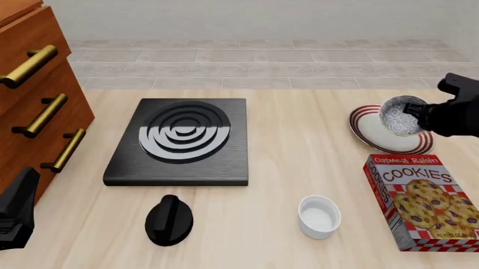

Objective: Pick the akita bowl next to the ramekin and place it on the plate.

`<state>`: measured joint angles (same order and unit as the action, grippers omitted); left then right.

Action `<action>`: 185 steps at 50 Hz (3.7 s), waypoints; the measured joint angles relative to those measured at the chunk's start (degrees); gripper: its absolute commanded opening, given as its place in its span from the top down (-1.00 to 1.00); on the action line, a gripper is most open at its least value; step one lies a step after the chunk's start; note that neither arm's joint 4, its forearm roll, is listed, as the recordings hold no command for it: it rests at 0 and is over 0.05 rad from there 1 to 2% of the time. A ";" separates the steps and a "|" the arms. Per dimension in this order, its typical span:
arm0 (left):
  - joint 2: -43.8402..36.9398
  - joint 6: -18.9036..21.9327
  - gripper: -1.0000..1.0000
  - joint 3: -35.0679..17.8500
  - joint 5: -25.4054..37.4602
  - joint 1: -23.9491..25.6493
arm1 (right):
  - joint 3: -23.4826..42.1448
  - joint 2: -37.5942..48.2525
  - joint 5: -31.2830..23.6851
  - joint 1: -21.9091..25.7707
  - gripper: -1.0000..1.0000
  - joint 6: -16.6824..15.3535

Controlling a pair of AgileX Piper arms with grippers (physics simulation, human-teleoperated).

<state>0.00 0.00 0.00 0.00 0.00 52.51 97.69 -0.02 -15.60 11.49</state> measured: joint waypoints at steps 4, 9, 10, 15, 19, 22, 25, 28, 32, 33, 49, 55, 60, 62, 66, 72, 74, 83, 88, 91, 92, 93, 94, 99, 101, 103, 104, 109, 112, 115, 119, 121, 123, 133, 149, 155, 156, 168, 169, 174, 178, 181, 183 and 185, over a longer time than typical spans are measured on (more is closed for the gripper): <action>0.00 0.00 -1.00 0.00 0.00 0.00 | 0.62 0.67 0.07 0.09 1.00 -0.12; 0.00 0.00 -1.00 0.00 0.00 0.00 | 1.34 1.59 0.27 0.05 1.00 -0.33; 0.00 0.00 -1.00 0.00 0.00 0.00 | 1.48 1.79 0.33 0.03 1.00 -0.38; 0.00 0.00 -1.00 0.00 0.00 0.00 | 2.18 2.71 0.57 -0.11 1.00 -0.59; 0.00 0.00 -1.00 0.00 0.00 0.00 | 2.70 3.34 0.72 -0.17 1.00 -0.71; 0.00 0.00 -1.00 0.00 0.00 0.00 | 3.13 3.90 0.86 -0.27 1.00 -0.83; 0.00 0.00 -1.00 0.00 0.00 0.00 | 3.54 4.50 1.02 -0.39 1.00 -0.94; 0.00 0.00 -1.00 0.00 0.00 0.00 | 3.92 5.08 1.16 -0.48 1.00 -1.03; 0.00 0.00 -1.00 0.00 0.00 0.00 | 4.46 5.85 1.30 -0.54 1.00 -1.12; 0.00 0.00 -1.00 0.00 0.00 0.00 | 4.61 6.05 1.33 -0.54 1.00 -1.14; 0.00 0.00 -1.00 0.00 0.00 0.00 | 7.05 9.46 1.79 -0.63 1.00 -1.79; 0.00 0.00 -1.00 0.00 0.00 0.00 | 7.48 10.41 2.00 -0.48 1.00 -2.11; 0.00 0.00 -1.00 0.00 0.00 0.00 | 7.78 11.22 2.20 -0.42 1.00 -2.37; 0.00 0.00 -1.00 0.00 0.00 0.00 | 7.91 11.55 2.27 -0.37 1.00 -2.46; 0.00 0.00 -1.00 0.00 0.00 0.00 | 8.18 12.16 2.42 -0.28 1.00 -2.58; 0.00 0.00 -1.00 0.00 0.00 0.00 | 8.55 13.01 2.65 -0.20 1.00 -2.73; 0.00 0.00 -1.00 0.00 0.00 0.00 | 8.67 13.27 2.72 -0.19 1.00 -2.79; 0.00 0.00 -1.00 0.00 0.00 0.00 | 9.17 14.33 2.96 -0.13 1.00 -2.99; 0.00 0.00 -1.00 0.00 0.00 0.00 | 9.42 14.79 3.06 -0.05 1.00 -3.04; 0.00 0.00 -1.00 0.00 0.00 0.00 | 9.56 15.05 3.11 -0.03 1.00 -3.10; 0.00 0.00 -1.00 0.00 0.00 0.00 | 9.61 15.14 3.12 -0.03 1.00 -3.11; 0.00 0.00 -1.00 0.00 0.00 0.00 | 9.66 15.19 3.14 -0.02 1.00 -3.12; 0.00 0.00 -1.00 0.00 0.00 0.00 | 9.69 15.23 3.16 -0.02 1.00 -3.14; 0.00 0.00 -1.00 0.00 0.00 0.00 | 9.84 15.41 3.33 -0.01 1.00 -3.23; 0.00 0.00 -1.00 0.00 0.00 0.00 | 9.89 15.49 3.41 -0.01 1.00 -3.26; 0.00 0.00 -1.00 0.00 0.00 0.00 | 9.96 15.58 3.49 -0.02 1.00 -3.29; 0.00 0.00 -1.00 0.00 0.00 0.00 | 9.99 15.64 3.53 -0.03 1.00 -3.31; 0.00 0.00 -1.00 0.00 0.00 0.00 | 10.19 15.90 3.70 -0.06 1.00 -3.38; 0.00 0.00 -1.00 0.00 0.00 0.00 | 10.30 16.04 3.79 -0.08 1.00 -3.41; 0.00 0.00 -1.00 0.00 0.00 0.00 | 10.38 16.13 3.86 -0.04 1.00 -3.44; 0.00 0.00 -1.00 0.00 0.00 0.00 | 10.48 16.22 3.95 0.03 1.00 -3.49; 0.00 0.00 -1.00 0.00 0.00 0.00 | 10.52 16.28 3.96 0.04 -1.00 -3.52; 0.00 0.00 -1.00 0.00 0.00 0.00 | 10.59 16.40 3.93 0.10 -1.00 -3.48; 0.00 0.00 -1.00 0.00 0.00 0.00 | 11.19 16.54 3.36 0.41 -1.00 -3.31; 0.00 0.00 -1.00 0.00 0.00 0.00 | 12.79 15.76 1.64 0.74 -1.00 -3.01; 0.00 0.00 -1.00 0.00 0.00 0.00 | 13.28 15.16 1.02 0.71 -1.00 -3.00; 0.00 0.00 -1.00 0.00 0.00 0.00 | 13.33 15.06 0.94 0.70 -1.00 -3.01; 0.00 0.00 -1.00 0.00 0.00 0.00 | 13.69 13.53 -0.08 0.50 -1.00 -3.01; 0.00 0.00 -1.00 0.00 0.00 0.00 | 13.67 13.35 -0.16 0.49 -1.00 -2.99; 0.00 0.00 -1.00 0.00 0.00 0.00 | 13.48 12.45 -0.44 0.42 -1.00 -2.93; 0.00 0.00 -1.00 0.00 0.00 0.00 | 13.21 11.70 -0.60 0.38 -1.00 -2.87; 0.00 0.00 -1.00 0.00 0.00 0.00 | 12.97 11.14 -0.70 0.39 -1.00 -2.83; 0.00 0.00 -1.00 0.00 0.00 0.00 | 12.80 10.73 -0.79 0.43 -1.00 -2.79; 0.00 0.00 -1.00 0.00 0.00 0.00 | 12.65 10.34 -0.89 0.48 -1.00 -2.76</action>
<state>0.00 0.00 0.00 0.00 0.00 65.16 108.03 -0.91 -15.12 8.73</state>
